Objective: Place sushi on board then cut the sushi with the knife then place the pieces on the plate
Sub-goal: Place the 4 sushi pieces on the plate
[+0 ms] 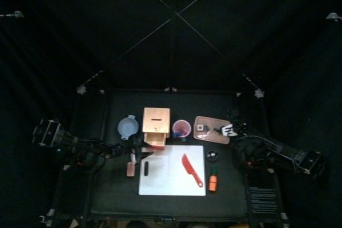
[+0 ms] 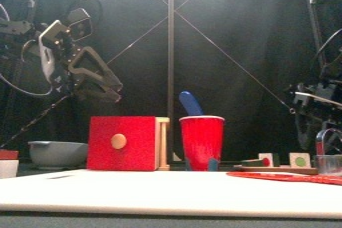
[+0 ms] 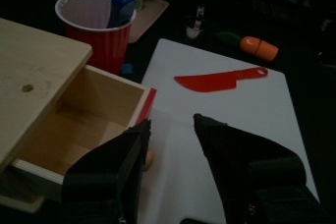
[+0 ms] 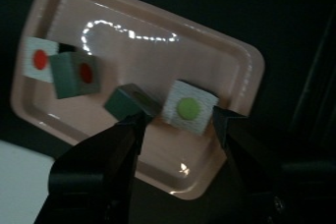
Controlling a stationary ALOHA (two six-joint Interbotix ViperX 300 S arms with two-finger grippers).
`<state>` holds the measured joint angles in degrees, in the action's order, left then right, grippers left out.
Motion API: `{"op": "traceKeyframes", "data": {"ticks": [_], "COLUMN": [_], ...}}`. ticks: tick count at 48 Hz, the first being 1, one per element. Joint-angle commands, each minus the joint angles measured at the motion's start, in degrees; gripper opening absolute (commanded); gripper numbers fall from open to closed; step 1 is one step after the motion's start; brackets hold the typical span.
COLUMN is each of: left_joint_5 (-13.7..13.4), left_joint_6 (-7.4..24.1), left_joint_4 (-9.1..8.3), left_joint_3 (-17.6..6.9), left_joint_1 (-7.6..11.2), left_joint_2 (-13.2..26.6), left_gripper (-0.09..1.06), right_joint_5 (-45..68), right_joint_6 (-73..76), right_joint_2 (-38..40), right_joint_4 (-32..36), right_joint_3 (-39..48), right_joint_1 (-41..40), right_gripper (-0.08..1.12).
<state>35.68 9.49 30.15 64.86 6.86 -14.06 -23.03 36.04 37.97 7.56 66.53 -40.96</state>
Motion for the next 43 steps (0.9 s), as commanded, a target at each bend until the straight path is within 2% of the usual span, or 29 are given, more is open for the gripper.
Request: {"op": "traceKeyframes", "data": {"ticks": [1,8,12,14,22,25,31,43], "left_joint_5": [1.1,4.6,8.0,9.9,13.0,13.4,13.4,13.4], "left_joint_6": [0.3,0.4,0.5,0.4,0.4,0.2,-0.2,-0.3], "left_joint_4": [-0.44,-2.2,-4.57,-6.5,-12.57,-14.24,-14.85,-13.89], "left_joint_3": [-1.4,-1.5,-1.3,-1.1,-0.9,-1.2,-1.1,-0.3], "left_joint_1": [-0.09,-0.09,-0.35,-0.62,-0.79,-0.79,-0.35,-0.26], "left_joint_2": [-1.2,-3.1,-4.1,-4.4,-4.7,-5.2,-5.9,-5.9], "left_gripper": [0.8,0.8,0.8,0.8,0.8,0.8,0.8,0.8], "right_joint_5": [5.9,19.1,26.8,30.9,39.8,41.3,41.8,41.9], "right_joint_6": [-1.0,-1.2,-1.1,-1.0,-1.1,-1.1,-1.2,-1.2], "right_joint_2": [0.8,-1.8,-4.2,-5.4,-9.4,-10.5,-11.3,-11.4], "right_joint_4": [1.7,11.4,17.8,20.3,23.8,23.8,24.0,24.0], "right_joint_3": [-4.0,-6.9,-8.5,-9.1,-9.4,-9.4,-9.5,-9.7], "right_joint_1": [6.6,19.2,25.2,27.7,31.4,32.1,32.5,32.2], "right_gripper": [0.89,0.89,0.89,0.89,0.89,0.89,0.89,0.89]}}
